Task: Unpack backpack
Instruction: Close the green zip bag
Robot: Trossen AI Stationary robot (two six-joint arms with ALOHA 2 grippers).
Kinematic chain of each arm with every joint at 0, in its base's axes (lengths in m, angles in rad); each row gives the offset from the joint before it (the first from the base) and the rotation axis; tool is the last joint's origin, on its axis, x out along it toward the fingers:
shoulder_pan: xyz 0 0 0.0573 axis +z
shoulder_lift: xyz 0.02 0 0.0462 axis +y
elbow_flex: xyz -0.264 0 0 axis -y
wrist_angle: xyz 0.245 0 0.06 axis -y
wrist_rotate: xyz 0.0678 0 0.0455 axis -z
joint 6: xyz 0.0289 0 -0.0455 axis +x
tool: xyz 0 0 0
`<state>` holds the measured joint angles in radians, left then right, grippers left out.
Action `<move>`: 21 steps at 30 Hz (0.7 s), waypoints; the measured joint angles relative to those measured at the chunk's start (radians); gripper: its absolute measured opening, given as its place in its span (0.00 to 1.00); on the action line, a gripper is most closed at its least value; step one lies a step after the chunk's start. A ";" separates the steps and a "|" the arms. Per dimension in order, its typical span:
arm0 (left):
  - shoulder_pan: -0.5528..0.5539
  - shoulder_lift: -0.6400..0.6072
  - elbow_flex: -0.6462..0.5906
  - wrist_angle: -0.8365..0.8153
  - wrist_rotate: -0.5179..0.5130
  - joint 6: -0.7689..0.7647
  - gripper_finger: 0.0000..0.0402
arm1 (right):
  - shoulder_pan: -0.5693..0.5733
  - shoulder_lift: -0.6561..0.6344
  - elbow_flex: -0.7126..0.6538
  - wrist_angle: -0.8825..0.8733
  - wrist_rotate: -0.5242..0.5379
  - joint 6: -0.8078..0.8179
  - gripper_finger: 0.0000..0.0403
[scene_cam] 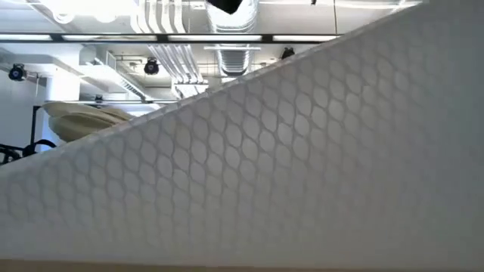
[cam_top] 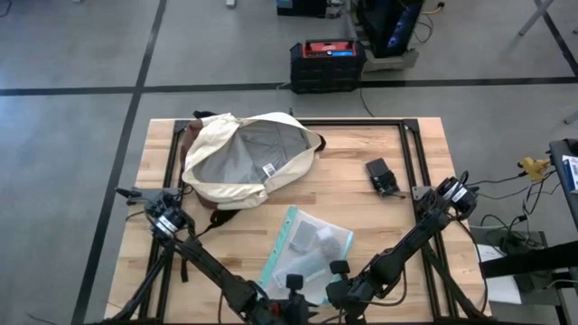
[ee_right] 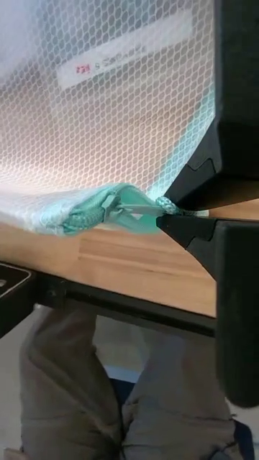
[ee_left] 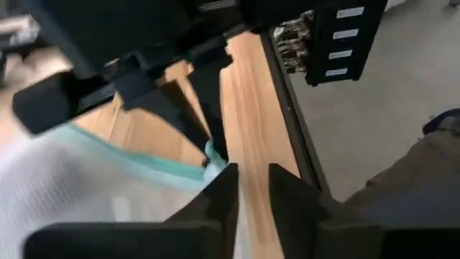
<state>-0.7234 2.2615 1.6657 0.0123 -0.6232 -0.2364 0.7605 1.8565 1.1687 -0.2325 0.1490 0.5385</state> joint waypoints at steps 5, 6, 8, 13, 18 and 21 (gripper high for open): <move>0.003 0.047 0.003 0.064 -0.084 0.122 0.28 | 0.000 0.000 0.000 -0.001 0.004 0.000 0.00; 0.003 0.048 0.004 0.062 -0.109 0.124 0.29 | -0.001 0.000 0.000 0.002 0.006 0.000 0.00; 0.003 0.048 0.004 0.056 -0.148 0.129 0.29 | -0.001 0.000 0.000 0.003 0.008 0.000 0.00; 0.001 0.047 0.015 0.051 -0.172 0.149 0.29 | -0.001 0.000 0.000 0.005 0.008 0.000 0.00; 0.006 0.052 0.015 0.029 -0.141 0.100 0.29 | -0.001 0.000 0.001 0.006 0.008 0.000 0.00; 0.014 0.054 0.014 0.019 -0.118 0.071 0.24 | -0.001 0.000 0.001 0.006 0.008 0.000 0.00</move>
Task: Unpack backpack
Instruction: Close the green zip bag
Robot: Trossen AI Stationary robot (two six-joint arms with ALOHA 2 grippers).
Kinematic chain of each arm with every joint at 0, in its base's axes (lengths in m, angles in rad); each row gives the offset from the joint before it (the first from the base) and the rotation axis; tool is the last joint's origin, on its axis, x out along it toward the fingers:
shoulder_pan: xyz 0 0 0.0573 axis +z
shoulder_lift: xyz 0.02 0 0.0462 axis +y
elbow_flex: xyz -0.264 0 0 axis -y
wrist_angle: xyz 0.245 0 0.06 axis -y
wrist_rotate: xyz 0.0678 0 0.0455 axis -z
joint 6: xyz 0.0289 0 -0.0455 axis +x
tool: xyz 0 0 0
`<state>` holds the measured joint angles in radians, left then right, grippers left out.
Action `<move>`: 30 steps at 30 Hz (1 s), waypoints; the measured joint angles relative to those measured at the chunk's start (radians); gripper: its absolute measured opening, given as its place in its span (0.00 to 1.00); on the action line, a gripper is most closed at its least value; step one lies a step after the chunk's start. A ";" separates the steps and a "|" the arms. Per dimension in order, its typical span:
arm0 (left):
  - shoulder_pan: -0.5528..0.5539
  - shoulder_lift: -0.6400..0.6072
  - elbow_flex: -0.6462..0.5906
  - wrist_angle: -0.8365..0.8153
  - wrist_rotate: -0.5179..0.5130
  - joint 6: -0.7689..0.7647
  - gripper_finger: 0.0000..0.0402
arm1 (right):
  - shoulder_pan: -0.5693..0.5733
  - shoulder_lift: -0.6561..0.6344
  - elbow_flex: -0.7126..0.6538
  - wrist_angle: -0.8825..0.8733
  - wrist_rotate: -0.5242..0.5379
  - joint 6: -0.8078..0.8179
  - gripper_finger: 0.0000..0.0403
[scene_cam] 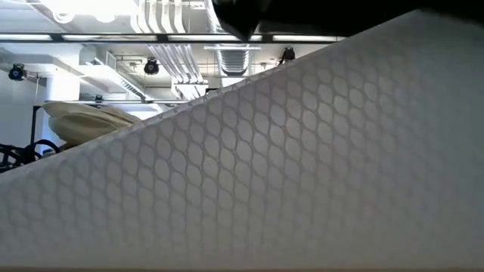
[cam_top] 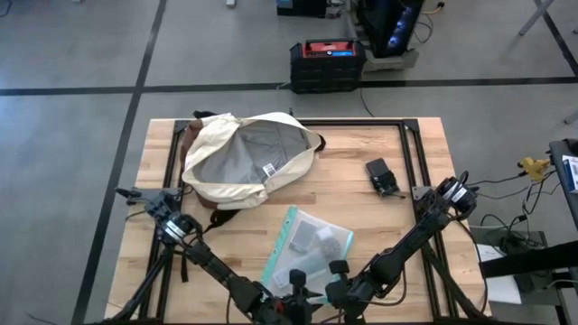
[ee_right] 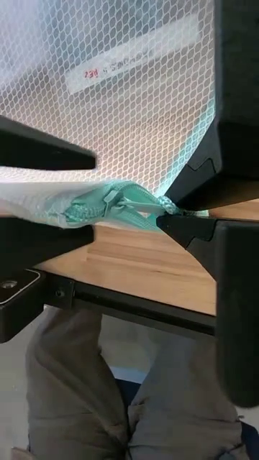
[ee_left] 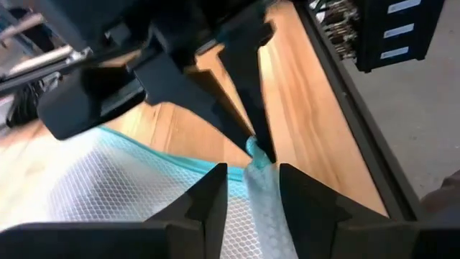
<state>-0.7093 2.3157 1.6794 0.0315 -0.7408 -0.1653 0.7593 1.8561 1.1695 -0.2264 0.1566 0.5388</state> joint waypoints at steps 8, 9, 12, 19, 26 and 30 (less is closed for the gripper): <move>0.026 0.000 0.000 -0.024 0.050 -0.072 0.02 | 0.004 0.000 0.000 -0.001 0.000 0.011 0.00; 0.025 -0.003 0.000 -0.034 0.049 -0.072 0.01 | 0.007 0.000 0.000 0.001 0.001 0.020 0.00; 0.017 -0.013 0.011 -0.057 0.045 -0.065 0.01 | 0.021 0.001 -0.005 0.018 0.016 0.049 0.00; -0.021 -0.056 0.041 -0.078 -0.003 0.002 0.00 | 0.053 0.039 -0.009 0.074 0.004 0.115 0.00; -0.070 -0.076 0.060 -0.162 -0.071 -0.022 0.00 | 0.063 0.038 -0.010 0.009 -0.007 0.149 0.00; -0.110 -0.098 0.061 -0.258 -0.137 -0.107 0.00 | 0.062 0.034 -0.011 -0.133 -0.007 0.150 0.00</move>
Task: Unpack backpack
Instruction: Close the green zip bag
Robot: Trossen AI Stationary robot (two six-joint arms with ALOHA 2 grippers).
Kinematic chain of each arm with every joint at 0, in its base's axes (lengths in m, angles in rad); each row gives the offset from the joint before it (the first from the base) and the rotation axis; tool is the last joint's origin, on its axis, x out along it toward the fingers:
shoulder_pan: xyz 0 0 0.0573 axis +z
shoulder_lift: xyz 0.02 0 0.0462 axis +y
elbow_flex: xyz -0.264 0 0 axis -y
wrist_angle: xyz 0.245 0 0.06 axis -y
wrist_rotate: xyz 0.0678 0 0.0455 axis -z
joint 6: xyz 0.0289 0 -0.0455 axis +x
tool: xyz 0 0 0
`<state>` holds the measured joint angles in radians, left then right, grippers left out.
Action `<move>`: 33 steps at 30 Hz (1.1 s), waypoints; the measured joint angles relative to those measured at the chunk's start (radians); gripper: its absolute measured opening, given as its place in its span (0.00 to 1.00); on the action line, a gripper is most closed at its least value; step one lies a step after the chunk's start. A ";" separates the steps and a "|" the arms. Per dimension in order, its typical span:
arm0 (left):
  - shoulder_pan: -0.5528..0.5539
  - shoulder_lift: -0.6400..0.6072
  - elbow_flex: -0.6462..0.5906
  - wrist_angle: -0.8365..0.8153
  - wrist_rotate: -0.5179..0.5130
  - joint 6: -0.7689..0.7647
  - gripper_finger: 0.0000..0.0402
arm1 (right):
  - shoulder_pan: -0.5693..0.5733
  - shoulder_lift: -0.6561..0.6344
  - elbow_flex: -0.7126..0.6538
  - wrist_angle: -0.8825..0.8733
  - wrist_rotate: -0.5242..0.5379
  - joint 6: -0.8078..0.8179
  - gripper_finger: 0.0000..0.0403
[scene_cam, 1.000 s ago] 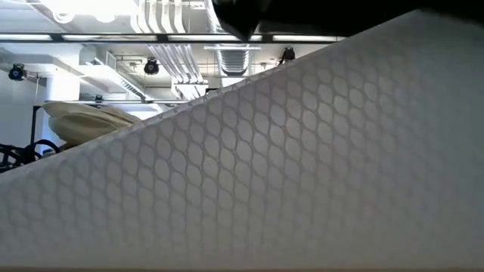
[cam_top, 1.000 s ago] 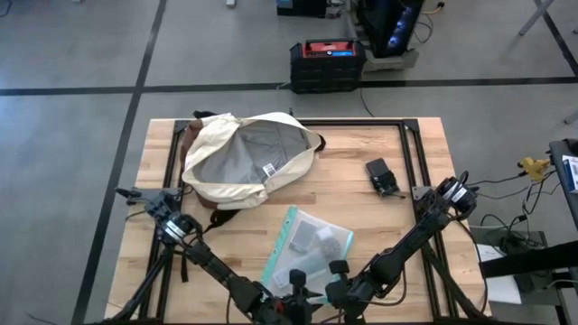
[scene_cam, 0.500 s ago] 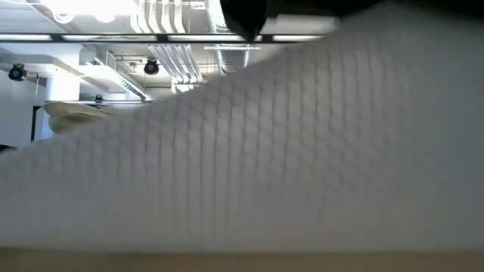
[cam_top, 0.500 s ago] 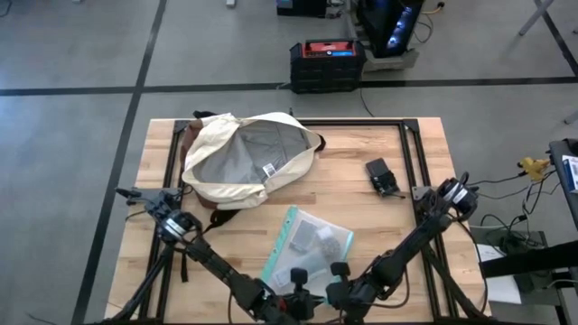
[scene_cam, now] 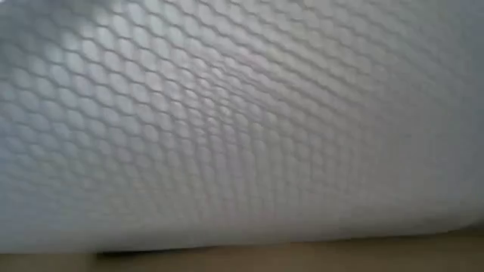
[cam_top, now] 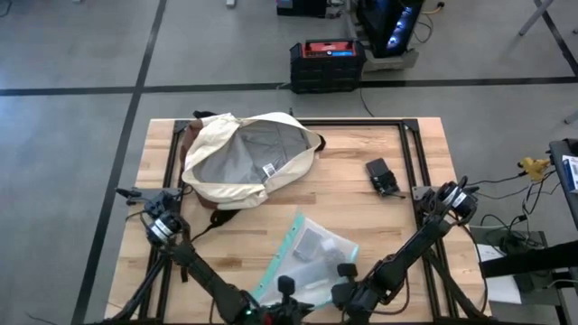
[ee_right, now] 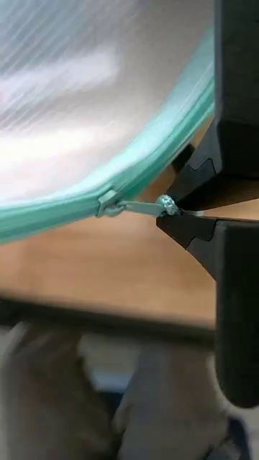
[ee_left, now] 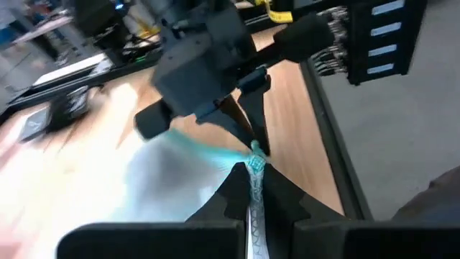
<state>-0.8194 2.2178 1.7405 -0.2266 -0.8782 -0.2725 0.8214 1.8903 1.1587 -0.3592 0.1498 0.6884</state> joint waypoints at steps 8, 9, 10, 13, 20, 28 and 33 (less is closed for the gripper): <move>-0.088 -0.038 0.002 -0.452 -0.098 -0.465 0.00 | -0.046 -0.045 -0.001 -0.311 0.076 -0.022 0.00; -0.094 -0.038 0.002 -0.506 -0.100 -0.525 0.00 | -0.052 -0.057 -0.001 -0.356 0.098 -0.026 0.00; -0.100 -0.039 0.002 -0.557 -0.100 -0.584 0.00 | -0.057 -0.067 -0.002 -0.393 0.123 -0.027 0.00; -0.113 -0.039 0.002 -0.696 -0.090 -0.730 0.00 | -0.076 -0.095 -0.002 -0.498 0.188 -0.038 0.00; -0.139 -0.039 0.002 -0.799 -0.067 -0.869 0.00 | -0.088 -0.169 -0.003 -0.670 0.273 -0.045 0.00; -0.167 -0.038 0.001 -0.875 -0.092 -0.991 0.00 | -0.089 -0.237 -0.002 -0.748 0.340 -0.053 0.00; -0.162 -0.036 0.000 -0.765 -0.108 -0.917 0.00 | -0.069 -0.239 0.001 -0.695 0.312 -0.187 0.03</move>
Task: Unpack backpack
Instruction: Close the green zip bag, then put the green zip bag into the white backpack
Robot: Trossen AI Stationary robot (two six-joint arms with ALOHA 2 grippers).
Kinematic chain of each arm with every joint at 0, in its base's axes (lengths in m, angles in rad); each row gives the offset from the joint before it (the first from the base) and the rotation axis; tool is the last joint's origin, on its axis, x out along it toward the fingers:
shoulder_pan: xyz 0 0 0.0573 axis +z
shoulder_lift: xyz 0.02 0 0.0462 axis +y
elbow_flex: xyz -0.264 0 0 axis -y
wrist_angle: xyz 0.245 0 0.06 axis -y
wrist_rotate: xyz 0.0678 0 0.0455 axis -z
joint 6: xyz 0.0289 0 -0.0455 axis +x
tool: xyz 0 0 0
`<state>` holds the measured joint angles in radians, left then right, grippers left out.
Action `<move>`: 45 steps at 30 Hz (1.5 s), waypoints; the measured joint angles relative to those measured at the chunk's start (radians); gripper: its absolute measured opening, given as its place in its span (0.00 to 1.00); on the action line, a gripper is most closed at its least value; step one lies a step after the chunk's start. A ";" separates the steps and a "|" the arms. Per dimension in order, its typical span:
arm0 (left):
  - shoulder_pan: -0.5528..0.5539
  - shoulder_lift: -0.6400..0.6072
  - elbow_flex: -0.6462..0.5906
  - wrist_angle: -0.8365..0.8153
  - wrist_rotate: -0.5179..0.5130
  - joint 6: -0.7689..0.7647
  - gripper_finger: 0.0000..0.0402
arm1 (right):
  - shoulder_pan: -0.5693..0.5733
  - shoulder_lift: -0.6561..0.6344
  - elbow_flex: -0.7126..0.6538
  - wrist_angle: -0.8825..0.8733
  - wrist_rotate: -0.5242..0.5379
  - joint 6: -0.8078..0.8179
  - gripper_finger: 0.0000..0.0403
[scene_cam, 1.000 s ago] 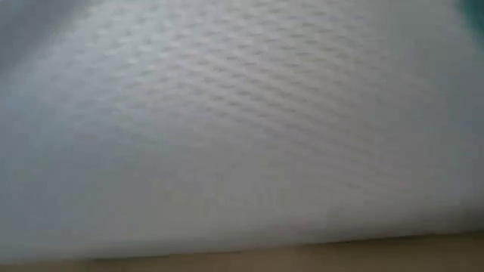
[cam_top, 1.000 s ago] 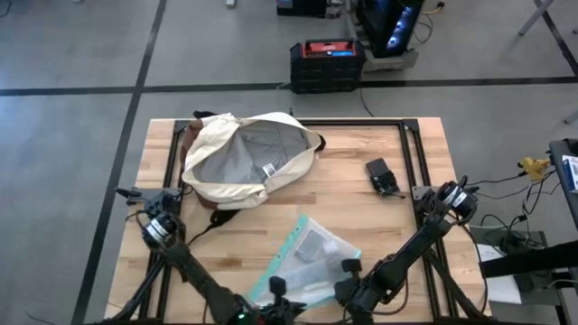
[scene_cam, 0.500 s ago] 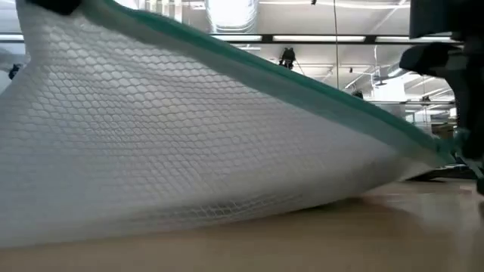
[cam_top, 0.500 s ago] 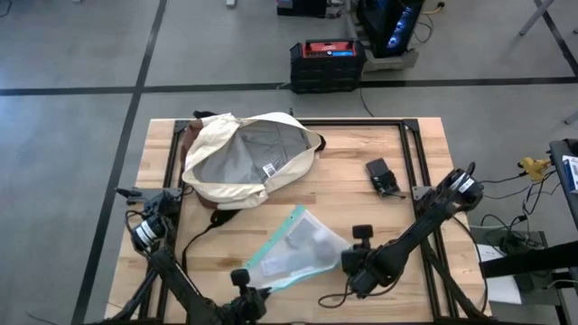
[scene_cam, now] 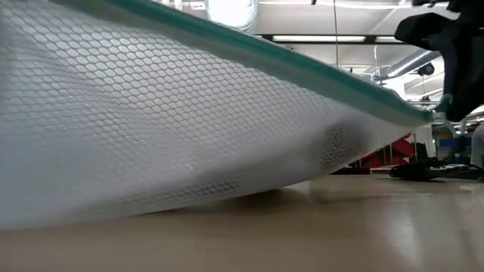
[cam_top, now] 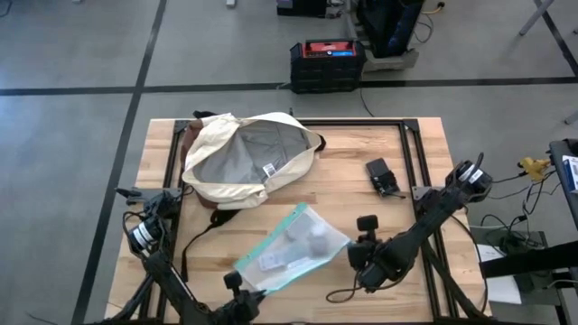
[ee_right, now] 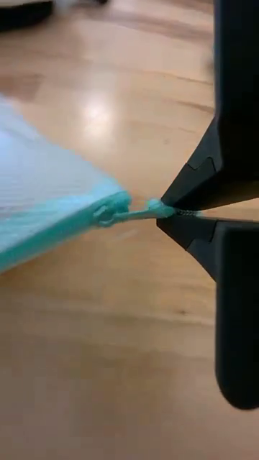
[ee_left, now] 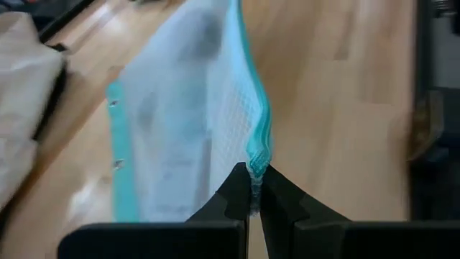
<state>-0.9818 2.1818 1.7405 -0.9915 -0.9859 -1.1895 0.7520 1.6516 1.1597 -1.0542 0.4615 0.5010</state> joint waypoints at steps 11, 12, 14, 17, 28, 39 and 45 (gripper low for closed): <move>0.034 0.016 -0.003 0.243 0.015 0.231 0.00 | -0.030 0.004 0.059 0.310 0.029 -0.135 0.50; 0.037 0.021 -0.003 0.269 0.029 0.257 0.00 | -0.044 0.010 0.052 0.351 0.030 -0.135 0.54; 0.044 0.032 -0.003 0.292 0.054 0.281 0.00 | -0.070 0.019 0.034 0.411 0.029 -0.145 0.61; 0.047 0.044 -0.003 0.268 0.090 0.278 0.00 | -0.103 0.023 -0.007 0.501 0.029 -0.158 0.71; 0.046 0.048 -0.003 0.123 0.087 0.186 0.00 | -0.265 0.069 -0.187 0.828 -0.143 -0.173 0.95; 0.057 0.048 -0.084 0.060 -0.098 0.066 0.03 | -0.336 0.084 -0.318 0.995 -0.261 -0.199 0.93; 0.089 0.042 -0.090 0.007 -0.132 0.065 0.10 | -0.325 0.096 -0.324 0.990 -0.286 -0.233 0.91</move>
<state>-0.8930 2.2237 1.6505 -0.9842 -1.1178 -1.1248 0.4265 1.7474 0.8354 -0.0645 0.1752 0.2676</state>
